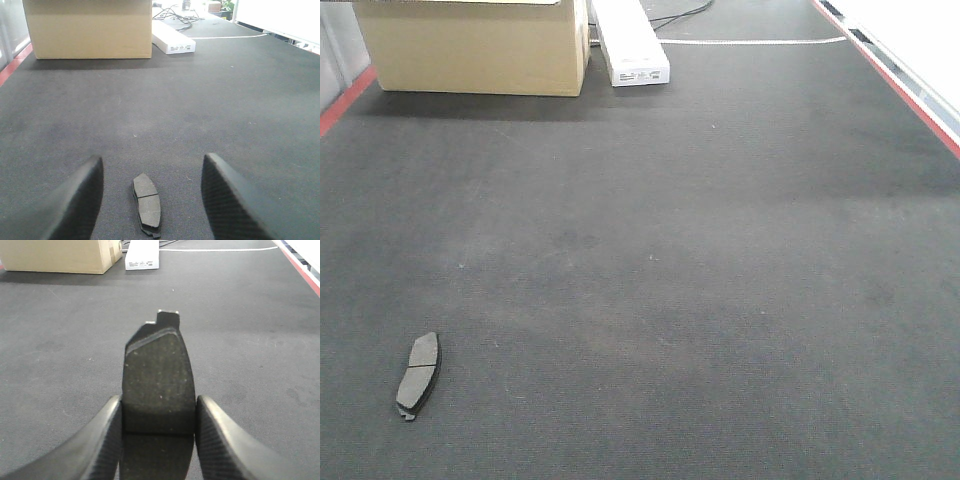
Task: Move and align brake pads A on conveyor
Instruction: 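Lower the right gripper holding its brake pad onto the belt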
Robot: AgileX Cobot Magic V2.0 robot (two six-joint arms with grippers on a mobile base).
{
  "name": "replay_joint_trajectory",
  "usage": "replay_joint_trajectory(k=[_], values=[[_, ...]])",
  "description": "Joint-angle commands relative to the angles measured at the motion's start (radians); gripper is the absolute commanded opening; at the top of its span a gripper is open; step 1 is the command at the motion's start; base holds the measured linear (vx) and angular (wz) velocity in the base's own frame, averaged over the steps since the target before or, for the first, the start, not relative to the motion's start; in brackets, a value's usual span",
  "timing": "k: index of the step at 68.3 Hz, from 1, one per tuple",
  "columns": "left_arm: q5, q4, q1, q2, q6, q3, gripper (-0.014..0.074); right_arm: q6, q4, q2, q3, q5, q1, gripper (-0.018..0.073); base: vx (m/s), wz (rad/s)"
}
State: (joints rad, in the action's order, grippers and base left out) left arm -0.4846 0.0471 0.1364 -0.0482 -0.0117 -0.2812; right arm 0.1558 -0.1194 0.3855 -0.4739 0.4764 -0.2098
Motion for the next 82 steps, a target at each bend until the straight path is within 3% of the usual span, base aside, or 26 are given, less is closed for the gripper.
replay_joint_trajectory(k=[1,36,53,82], values=[[0.078,0.008,0.005,-0.014,0.001,-0.023,0.0407,-0.005,-0.011,0.005,-0.032,-0.096,-0.002,-0.001,0.0,0.0],[0.078,0.008,0.005,-0.014,0.001,-0.023,0.0407,-0.001,-0.013,0.049,-0.045,-0.134,0.0,-0.0008,0.0,0.0],[0.078,0.008,0.005,-0.014,0.001,-0.023,0.0407,-0.002,-0.012,0.431,-0.251,0.028,0.0,-0.0001,0.0,0.0],[0.078,0.008,0.005,-0.014,0.001,-0.023,0.0407,-0.013,0.014,1.044,-0.497,0.098,0.0,0.0006,0.0,0.0]])
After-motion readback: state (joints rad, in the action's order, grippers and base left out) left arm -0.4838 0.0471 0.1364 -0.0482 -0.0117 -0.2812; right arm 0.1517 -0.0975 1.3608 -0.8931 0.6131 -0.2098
